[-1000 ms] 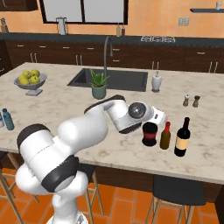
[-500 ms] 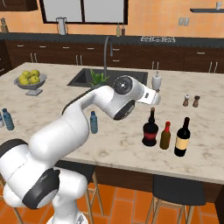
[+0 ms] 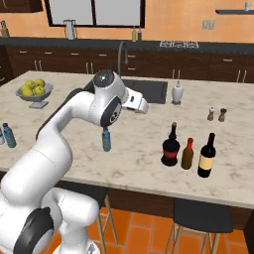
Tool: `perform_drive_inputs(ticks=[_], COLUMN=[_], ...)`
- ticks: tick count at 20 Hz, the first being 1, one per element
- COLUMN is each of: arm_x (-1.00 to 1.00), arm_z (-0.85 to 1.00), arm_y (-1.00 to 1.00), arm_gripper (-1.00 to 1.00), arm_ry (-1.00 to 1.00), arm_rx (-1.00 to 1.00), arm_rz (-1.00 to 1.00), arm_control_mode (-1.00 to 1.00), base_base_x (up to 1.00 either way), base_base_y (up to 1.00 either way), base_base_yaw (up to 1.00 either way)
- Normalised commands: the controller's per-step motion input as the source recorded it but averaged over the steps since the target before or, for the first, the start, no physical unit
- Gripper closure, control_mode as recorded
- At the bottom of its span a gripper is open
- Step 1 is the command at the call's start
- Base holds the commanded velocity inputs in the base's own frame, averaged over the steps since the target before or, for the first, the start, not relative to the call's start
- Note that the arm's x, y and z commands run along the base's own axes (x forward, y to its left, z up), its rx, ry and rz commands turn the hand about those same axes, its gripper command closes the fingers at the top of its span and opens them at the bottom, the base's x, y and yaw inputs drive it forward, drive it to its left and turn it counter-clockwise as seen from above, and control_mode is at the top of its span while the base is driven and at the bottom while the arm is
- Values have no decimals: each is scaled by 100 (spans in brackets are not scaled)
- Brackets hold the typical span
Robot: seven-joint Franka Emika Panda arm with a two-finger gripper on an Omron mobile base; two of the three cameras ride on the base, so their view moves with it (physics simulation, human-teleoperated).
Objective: Move the plastic bottles in the middle to the plastics group, and the glass bottles in the middle to the glass group.
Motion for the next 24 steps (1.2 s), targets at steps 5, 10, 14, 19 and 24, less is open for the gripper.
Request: perform_drive_inputs(ticks=[5, 10, 14, 19, 24], arm_x=[10, 28, 31, 34, 36], arm_z=[-27, -12, -38, -46, -95], arm_y=[100, 100, 40, 1, 0], arm_gripper=[-100, -100, -100, -100, -100], arm_ry=[10, 28, 7, 11, 13], arm_rx=[2, -2, -7, -2, 0], arm_rz=[20, 16, 6, 0, 0], arm_control_mode=[-100, -100, -100, -100, -100], base_base_x=[0, 0, 0, 0, 0], base_base_y=[0, 0, 0, 0, 0], base_base_yaw=[0, 0, 0, 0, 0])
